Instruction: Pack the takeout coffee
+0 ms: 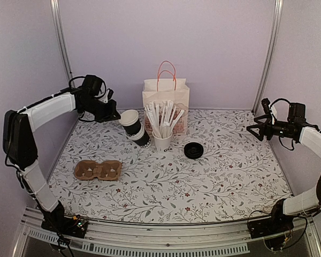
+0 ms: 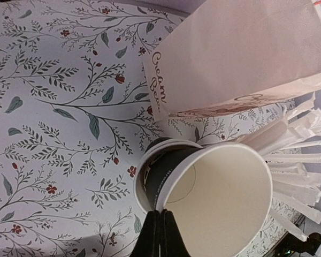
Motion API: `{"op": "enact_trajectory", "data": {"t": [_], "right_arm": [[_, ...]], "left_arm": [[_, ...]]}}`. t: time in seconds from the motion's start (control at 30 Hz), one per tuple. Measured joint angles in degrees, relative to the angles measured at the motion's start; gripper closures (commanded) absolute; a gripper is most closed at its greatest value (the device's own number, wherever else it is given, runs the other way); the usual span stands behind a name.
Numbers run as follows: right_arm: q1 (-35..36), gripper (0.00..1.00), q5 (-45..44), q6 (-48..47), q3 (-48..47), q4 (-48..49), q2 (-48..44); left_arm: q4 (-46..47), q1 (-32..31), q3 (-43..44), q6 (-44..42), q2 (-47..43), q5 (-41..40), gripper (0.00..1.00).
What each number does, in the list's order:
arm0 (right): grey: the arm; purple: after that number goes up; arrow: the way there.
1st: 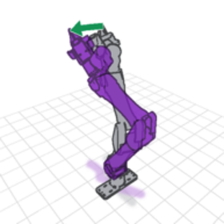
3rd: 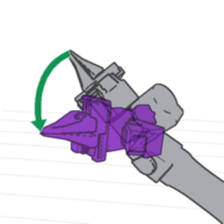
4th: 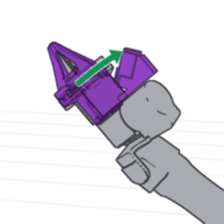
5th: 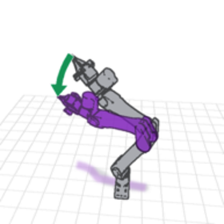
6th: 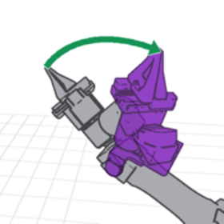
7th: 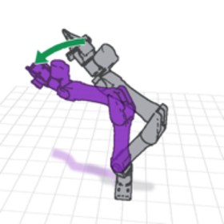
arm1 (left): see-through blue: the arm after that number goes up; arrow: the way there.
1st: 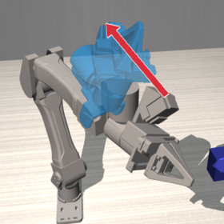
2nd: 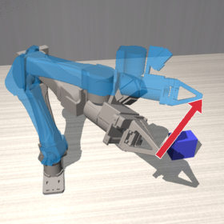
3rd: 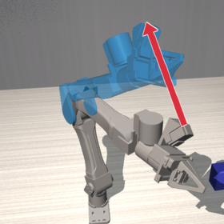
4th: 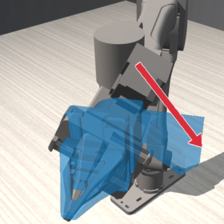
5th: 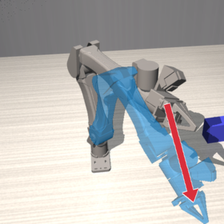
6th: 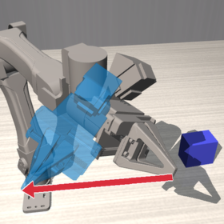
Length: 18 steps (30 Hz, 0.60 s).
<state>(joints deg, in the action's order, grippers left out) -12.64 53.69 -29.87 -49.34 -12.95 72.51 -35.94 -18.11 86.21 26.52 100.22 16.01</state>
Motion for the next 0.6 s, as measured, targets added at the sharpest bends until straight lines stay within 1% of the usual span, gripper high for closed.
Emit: {"op": "enact_trajectory", "data": {"t": [0.3, 0.6], "right_arm": [[0.0, 0.14, 0.0, -0.1, 0.0, -0.2, 0.0], [0.0, 0.13, 0.0, -0.2, -0.2, -0.4, 0.0]], "left_arm": [[-0.2, 0.1, 2.8, 0.2, -0.2, 0.1, 1.00], [-0.2, 0.1, 3.8, 0.4, -0.2, 1.6, 1.00]]}}
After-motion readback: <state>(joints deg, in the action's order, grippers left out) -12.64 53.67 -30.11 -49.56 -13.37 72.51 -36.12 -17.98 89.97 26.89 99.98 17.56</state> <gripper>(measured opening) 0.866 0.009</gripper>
